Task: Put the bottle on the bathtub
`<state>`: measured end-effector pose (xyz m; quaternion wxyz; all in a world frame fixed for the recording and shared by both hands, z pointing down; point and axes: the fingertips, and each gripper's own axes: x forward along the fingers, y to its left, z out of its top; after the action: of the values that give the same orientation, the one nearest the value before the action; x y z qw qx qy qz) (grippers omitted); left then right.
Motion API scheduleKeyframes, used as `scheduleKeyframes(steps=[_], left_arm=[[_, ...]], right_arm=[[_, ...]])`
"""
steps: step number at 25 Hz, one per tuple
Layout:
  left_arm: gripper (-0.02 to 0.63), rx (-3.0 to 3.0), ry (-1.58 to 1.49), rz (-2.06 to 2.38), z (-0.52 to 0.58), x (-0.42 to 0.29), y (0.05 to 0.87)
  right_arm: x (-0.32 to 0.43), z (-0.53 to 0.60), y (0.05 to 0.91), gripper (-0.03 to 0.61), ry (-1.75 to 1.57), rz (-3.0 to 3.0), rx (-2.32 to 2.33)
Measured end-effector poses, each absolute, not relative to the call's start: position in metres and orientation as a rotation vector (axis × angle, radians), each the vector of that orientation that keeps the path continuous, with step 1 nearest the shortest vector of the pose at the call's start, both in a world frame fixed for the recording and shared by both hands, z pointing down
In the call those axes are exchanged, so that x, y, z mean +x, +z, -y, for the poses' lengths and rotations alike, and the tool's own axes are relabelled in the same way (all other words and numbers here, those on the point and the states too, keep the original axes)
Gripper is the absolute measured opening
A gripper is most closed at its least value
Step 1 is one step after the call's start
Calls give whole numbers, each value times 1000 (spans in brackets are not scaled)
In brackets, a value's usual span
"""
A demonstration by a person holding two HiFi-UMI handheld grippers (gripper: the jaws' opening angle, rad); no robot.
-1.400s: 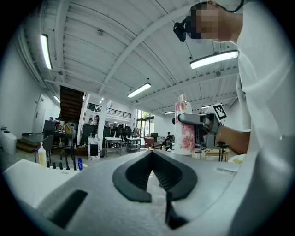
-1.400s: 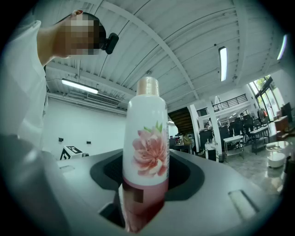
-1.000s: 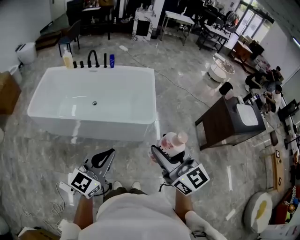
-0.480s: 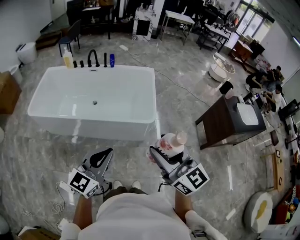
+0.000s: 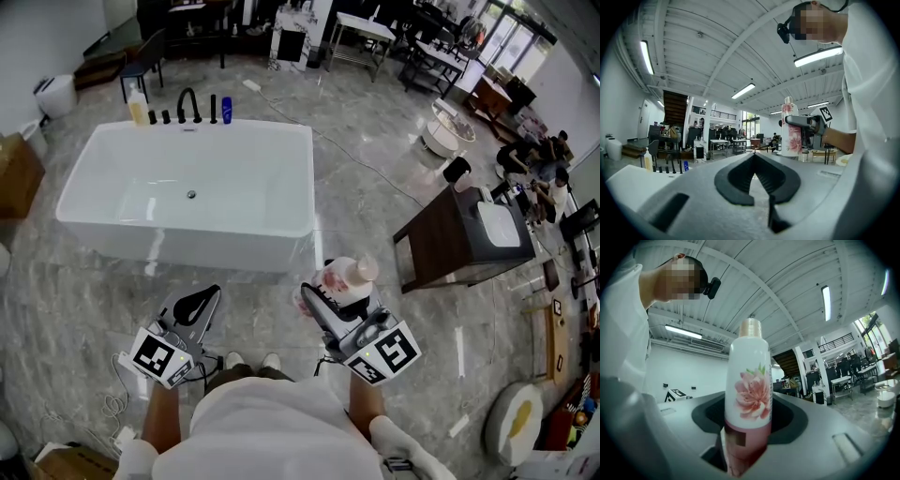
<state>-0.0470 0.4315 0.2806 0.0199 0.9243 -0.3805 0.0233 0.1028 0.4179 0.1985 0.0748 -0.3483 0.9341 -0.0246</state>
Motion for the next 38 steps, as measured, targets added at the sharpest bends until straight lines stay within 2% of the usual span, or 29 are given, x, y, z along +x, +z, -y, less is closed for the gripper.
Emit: scheduleKeyframes(steps=[26,33,38], left_arm=[[3,2896,129,1183,-340,19,288],[3,2865,116,1192,-281,3,300],[3,2825,95,1122,-201,-28,322]], right_arm=[[175,-327,227,233,-136,-2751,-1053],[168,-266,237,233,-189,-2732,-1064],[133,-192,251,233,-232,-2753,-1134]])
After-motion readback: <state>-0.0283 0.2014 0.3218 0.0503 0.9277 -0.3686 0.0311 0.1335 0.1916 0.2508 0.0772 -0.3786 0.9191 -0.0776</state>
